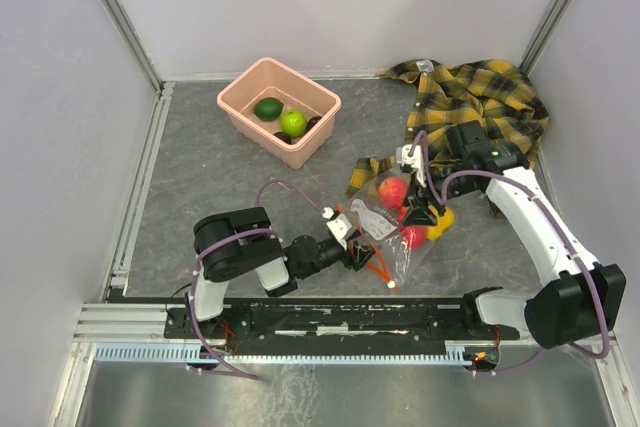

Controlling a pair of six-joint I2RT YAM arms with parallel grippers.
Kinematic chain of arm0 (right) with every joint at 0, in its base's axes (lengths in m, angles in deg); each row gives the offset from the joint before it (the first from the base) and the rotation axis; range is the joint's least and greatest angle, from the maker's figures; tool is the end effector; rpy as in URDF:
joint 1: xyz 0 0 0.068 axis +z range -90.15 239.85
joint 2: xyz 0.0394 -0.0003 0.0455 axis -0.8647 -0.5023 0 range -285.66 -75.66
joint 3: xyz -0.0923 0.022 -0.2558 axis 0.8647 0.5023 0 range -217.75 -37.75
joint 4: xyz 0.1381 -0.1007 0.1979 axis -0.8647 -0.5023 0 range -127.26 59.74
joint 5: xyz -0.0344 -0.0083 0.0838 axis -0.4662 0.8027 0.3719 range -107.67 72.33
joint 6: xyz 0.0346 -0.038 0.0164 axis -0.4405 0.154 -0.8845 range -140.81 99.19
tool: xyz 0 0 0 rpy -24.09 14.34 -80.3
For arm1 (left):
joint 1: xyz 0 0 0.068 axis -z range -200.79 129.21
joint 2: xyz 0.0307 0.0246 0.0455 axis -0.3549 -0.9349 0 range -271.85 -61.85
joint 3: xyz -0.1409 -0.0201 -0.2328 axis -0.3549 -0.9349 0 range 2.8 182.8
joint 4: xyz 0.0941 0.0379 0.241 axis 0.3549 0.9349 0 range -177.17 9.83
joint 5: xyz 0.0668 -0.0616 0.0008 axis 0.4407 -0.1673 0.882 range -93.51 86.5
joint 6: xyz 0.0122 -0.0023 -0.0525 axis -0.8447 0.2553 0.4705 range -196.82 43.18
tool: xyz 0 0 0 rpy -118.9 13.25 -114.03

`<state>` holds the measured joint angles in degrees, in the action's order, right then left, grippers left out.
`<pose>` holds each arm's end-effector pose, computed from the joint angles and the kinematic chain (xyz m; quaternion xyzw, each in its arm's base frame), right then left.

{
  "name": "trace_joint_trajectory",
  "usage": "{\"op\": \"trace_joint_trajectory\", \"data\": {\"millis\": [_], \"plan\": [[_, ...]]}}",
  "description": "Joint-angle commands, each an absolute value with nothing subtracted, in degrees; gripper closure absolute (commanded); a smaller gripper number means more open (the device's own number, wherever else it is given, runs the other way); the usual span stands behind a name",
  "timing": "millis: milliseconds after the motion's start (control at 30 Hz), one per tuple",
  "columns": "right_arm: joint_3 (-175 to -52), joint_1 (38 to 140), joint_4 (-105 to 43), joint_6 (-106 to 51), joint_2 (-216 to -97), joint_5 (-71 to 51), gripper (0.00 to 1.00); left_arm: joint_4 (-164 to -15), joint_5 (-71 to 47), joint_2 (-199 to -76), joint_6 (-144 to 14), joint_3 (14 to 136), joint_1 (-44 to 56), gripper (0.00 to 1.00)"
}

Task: Open the zip-top bag and remove the fake food
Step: Pick up the fake fruit from the zipper food storage bag.

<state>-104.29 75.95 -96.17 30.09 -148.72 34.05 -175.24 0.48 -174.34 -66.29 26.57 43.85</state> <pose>0.2059 0.0886 0.3063 -0.5464 0.7048 0.3702 0.2600 0.1291 -0.2664 0.1125 0.3015 0.6440 -0.4090 0.5719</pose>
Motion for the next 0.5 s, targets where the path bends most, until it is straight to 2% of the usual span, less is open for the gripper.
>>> {"op": "trace_joint_trajectory", "data": {"millis": [0, 167, 300, 467], "plan": [[-104.6, 70.0, -93.5, 29.2, -147.1, 22.6, 0.43, -186.3, -1.6, -175.4, -74.1, 27.6, 44.1, 0.35], [-100.8, 69.3, -86.3, 24.3, -149.8, 7.8, 0.53, -186.2, -3.3, -175.9, -76.7, 28.2, 44.1, 0.36], [-101.7, 70.6, -87.3, 23.7, -156.3, 4.3, 0.57, -186.3, -4.3, -176.3, -76.8, 28.7, 44.1, 0.35], [-97.7, 74.4, -83.5, 27.4, -157.7, 0.4, 0.58, -186.3, -4.9, -176.6, -76.0, 28.4, 44.1, 0.33]]}}
